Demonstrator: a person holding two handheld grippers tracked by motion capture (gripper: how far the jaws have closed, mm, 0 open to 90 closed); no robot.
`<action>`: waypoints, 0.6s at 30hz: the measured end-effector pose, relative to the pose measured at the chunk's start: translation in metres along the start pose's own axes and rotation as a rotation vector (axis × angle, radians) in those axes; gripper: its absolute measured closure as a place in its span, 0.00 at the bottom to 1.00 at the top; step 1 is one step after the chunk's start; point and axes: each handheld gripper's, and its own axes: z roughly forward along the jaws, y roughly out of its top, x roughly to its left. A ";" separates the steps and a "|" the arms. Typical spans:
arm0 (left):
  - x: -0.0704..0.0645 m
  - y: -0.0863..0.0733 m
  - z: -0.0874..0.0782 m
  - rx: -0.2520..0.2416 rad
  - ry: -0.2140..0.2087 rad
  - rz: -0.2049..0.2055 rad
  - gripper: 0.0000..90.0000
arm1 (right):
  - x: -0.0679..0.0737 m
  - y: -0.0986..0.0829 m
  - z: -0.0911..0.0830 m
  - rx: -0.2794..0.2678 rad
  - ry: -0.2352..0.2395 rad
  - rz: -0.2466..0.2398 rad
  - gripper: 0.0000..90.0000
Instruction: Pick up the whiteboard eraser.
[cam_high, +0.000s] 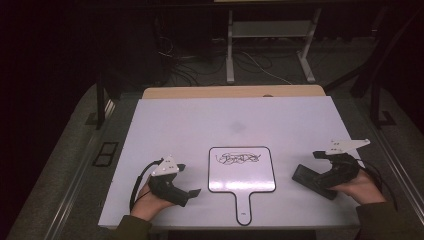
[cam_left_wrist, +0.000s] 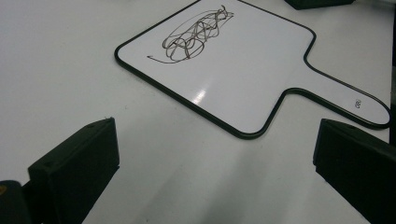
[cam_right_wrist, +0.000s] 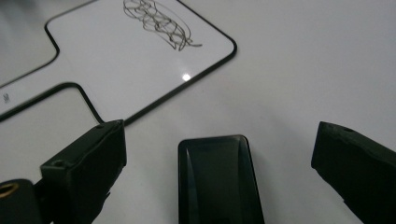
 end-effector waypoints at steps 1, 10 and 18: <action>0.000 0.000 0.000 0.002 -0.001 0.001 0.00 | 0.000 -0.001 0.000 0.011 -0.002 -0.004 0.02; -0.001 0.000 0.000 0.001 -0.005 0.004 0.00 | -0.001 -0.013 0.000 0.064 -0.017 -0.001 0.02; -0.001 0.001 0.000 0.000 -0.007 0.004 0.00 | -0.005 -0.021 -0.002 0.103 -0.031 0.003 0.02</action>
